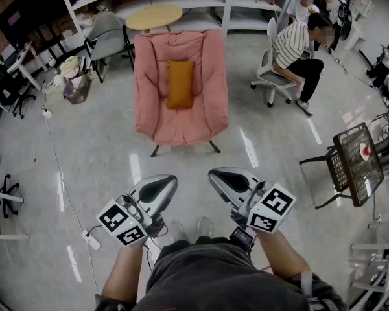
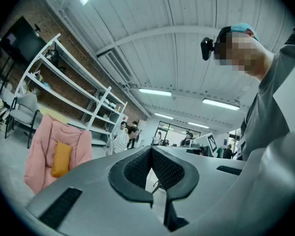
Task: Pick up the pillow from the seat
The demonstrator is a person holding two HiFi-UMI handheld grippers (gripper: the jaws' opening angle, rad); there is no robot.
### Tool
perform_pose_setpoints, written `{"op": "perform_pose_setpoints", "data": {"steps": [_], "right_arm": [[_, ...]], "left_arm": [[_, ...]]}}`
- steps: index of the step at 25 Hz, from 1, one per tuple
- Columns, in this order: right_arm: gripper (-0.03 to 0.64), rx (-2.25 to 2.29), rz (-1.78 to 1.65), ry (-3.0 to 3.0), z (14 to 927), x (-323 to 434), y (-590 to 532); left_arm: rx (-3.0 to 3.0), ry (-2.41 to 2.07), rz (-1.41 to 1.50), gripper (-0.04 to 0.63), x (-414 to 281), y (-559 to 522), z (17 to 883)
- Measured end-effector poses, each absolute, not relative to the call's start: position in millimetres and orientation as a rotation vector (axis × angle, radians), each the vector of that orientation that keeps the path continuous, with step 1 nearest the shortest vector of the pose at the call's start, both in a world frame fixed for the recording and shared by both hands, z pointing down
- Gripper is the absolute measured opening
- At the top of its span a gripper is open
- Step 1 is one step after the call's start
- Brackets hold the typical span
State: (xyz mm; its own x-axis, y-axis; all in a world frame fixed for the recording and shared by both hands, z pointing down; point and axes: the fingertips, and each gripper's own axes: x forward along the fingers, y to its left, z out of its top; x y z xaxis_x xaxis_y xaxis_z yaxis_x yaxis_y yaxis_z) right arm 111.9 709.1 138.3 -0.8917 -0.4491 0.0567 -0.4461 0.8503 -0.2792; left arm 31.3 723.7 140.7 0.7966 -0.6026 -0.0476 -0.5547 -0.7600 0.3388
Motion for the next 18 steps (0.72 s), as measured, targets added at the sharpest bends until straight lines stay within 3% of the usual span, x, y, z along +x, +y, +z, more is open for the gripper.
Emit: {"op": "perform_pose_setpoints", "data": {"steps": [18], "right_arm": [[0.014, -0.665, -0.458, 3.012, 147.9, 139.3, 686.7]], "left_arm": [[2.683, -0.919, -0.205, 0.009, 62.9, 702.5, 147.5]]}}
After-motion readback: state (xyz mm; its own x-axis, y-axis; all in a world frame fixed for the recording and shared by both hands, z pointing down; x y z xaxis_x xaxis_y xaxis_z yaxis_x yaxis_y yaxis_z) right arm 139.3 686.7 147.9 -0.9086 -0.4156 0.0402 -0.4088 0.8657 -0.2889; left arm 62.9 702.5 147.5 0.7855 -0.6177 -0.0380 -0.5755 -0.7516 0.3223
